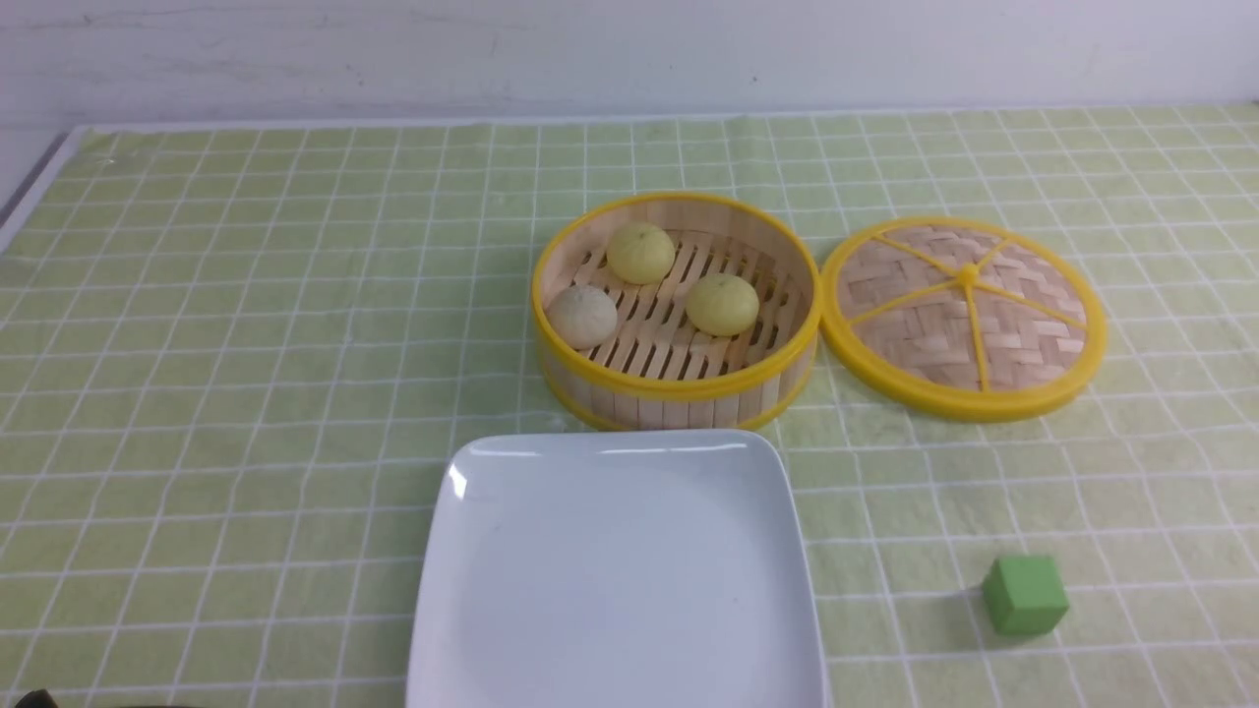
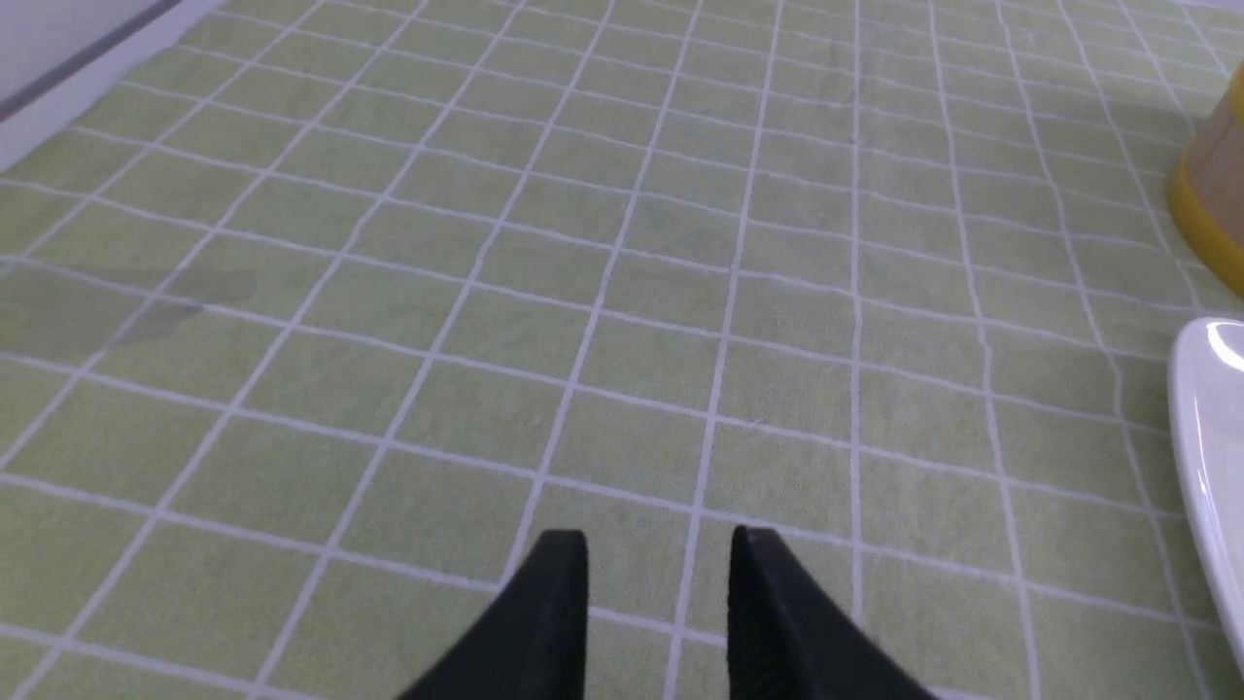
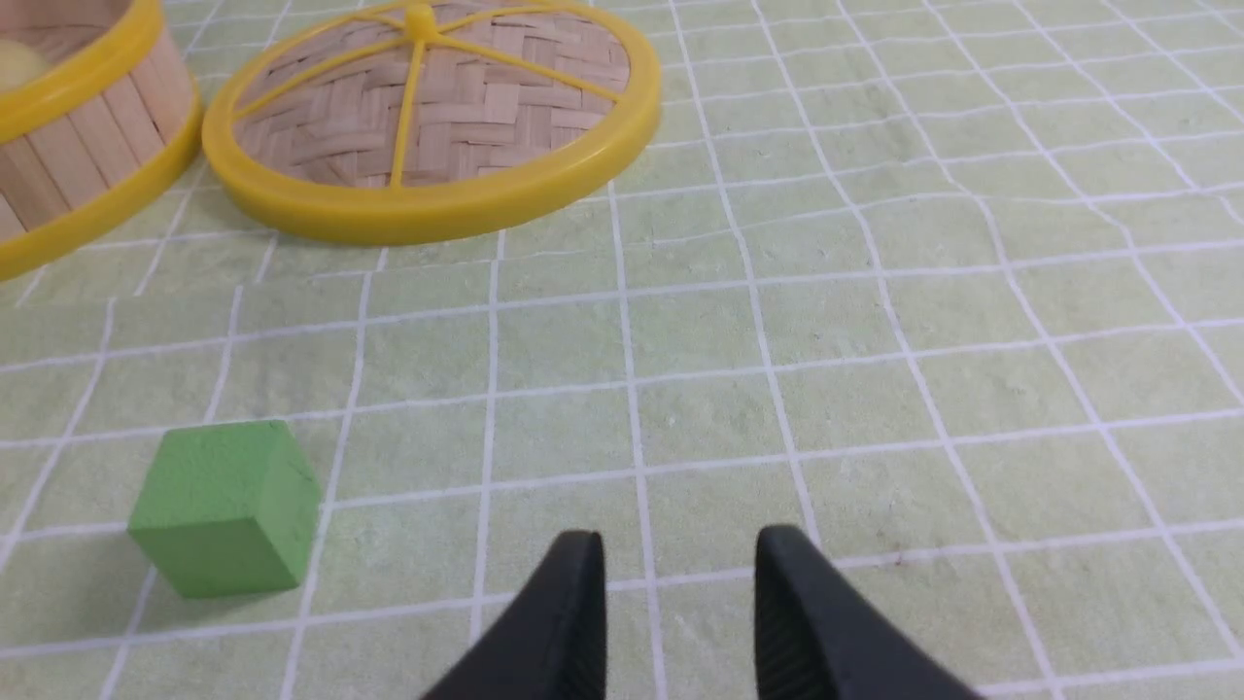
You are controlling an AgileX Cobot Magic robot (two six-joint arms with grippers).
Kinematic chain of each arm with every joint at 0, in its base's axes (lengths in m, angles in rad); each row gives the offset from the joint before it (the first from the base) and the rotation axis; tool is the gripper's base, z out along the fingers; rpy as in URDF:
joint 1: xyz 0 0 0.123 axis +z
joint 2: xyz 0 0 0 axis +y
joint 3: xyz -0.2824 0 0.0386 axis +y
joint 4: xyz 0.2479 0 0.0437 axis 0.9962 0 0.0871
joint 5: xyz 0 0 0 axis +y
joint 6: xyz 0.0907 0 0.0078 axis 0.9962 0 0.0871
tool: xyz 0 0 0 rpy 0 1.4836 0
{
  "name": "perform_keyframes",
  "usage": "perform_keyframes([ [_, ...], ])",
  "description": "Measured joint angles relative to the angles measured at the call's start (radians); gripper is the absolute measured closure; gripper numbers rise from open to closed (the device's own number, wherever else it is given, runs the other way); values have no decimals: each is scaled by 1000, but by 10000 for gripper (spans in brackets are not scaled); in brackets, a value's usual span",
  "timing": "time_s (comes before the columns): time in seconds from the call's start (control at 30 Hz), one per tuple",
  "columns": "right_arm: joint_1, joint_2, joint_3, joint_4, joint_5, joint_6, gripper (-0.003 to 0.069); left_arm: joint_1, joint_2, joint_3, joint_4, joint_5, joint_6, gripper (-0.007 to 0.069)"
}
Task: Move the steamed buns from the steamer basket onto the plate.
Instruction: Use the right arm to grab the steamed stuffed bun that is closest to it
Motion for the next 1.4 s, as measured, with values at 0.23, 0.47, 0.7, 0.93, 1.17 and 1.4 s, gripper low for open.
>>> perform_keyframes([
  [0.23, 0, 0, 0, -31, 1, -9, 419, 0, 0, 0, 16, 0, 0, 385],
  [0.47, 0, 0, 2, -63, 1, -11, 419, 0, 0, 0, 22, 0, 0, 385],
  [0.7, 0, 0, 2, -66, 0, -11, 419, 0, 0, 0, 23, 0, 0, 385],
  [0.93, 0, 0, 9, 166, -82, 205, 419, 0, 0, 1, -214, -20, -222, 385],
  [1.17, 0, 0, 9, 542, -151, 519, 419, 0, 0, 5, -575, -52, -575, 385],
  [1.4, 0, 0, 1, 580, -180, 486, 441, 0, 0, 6, -603, -119, -607, 392],
])
